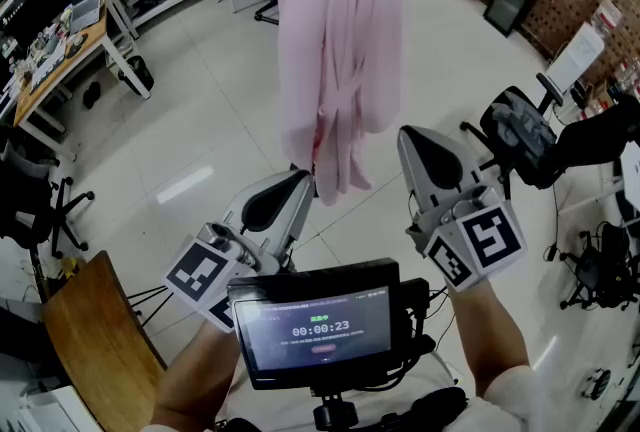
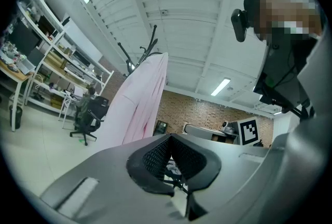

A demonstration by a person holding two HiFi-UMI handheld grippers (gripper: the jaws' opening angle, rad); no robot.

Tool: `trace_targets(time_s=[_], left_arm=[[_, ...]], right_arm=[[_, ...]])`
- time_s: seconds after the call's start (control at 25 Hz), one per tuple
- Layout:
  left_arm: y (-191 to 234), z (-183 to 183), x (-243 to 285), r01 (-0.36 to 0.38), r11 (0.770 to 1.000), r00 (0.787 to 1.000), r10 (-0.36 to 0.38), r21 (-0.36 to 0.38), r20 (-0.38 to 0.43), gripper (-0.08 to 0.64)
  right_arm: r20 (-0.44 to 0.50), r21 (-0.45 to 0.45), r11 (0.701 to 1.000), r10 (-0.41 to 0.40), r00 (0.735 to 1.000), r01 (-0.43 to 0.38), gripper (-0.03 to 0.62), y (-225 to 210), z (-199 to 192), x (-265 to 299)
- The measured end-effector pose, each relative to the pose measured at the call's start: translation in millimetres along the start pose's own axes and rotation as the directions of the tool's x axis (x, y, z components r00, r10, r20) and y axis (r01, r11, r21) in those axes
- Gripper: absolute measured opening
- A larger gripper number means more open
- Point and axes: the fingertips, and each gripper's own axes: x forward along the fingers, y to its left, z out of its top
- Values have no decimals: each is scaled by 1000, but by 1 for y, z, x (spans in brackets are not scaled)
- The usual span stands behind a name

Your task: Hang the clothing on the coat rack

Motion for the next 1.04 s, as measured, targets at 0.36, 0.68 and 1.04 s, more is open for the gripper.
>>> trace_targets(time_s=[0.36,0.68,1.04], left_arm=[[1,-2,3,-11,1000,1000,11,-6,-7,2],[5,-6,4,-16,1000,1000,16,-12,-12,2],[10,-4,7,-23,1000,1000,23,-14,-15,2]], right_arm=[[-19,-3,1000,23,1000,-23,3,0,-5,4],[-31,-7,999,34,999,-35,3,1,-9,8],[-45,-11,999,46,998,-46,3,0,-12,15]])
